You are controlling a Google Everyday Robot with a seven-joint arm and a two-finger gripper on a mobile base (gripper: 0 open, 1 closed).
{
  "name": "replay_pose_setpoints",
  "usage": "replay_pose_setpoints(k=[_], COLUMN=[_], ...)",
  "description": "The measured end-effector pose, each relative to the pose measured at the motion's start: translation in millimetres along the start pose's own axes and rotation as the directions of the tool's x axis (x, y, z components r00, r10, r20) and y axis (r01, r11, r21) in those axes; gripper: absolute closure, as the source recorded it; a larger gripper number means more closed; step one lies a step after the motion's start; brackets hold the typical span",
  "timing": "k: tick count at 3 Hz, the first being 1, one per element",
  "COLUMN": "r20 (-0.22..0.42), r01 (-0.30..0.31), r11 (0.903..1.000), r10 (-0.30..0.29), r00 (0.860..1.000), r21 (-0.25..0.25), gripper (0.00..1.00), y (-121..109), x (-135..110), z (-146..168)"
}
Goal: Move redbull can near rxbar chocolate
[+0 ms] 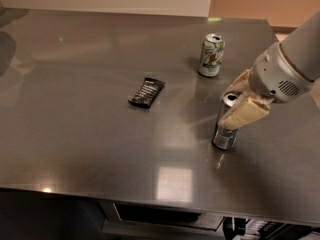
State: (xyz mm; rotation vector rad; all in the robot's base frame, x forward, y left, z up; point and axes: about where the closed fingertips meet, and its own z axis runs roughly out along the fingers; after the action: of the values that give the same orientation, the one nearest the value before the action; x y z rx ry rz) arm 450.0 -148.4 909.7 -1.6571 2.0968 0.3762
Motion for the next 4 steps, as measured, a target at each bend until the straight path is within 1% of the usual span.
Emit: replay_pose_setpoints(k=[1,2,3,4], r20=[0.02,0.065,0.11,0.146], r01=[0.01,0.019,0.027,0.038], r11=[0.9999,0.9995,0.999,0.9981], r10=[-0.01,-0.017,-0.023,-0.031], r00=[1.0,0.998,0.994,0.989], r21=[-0.007,-0.025,-0.035,-0.049], gripper=[0.87,1.0,1.0,1.0], y=[-16,-39,-60,-76], x=[-18,-46,-76,-104], z=[0,5,15,26])
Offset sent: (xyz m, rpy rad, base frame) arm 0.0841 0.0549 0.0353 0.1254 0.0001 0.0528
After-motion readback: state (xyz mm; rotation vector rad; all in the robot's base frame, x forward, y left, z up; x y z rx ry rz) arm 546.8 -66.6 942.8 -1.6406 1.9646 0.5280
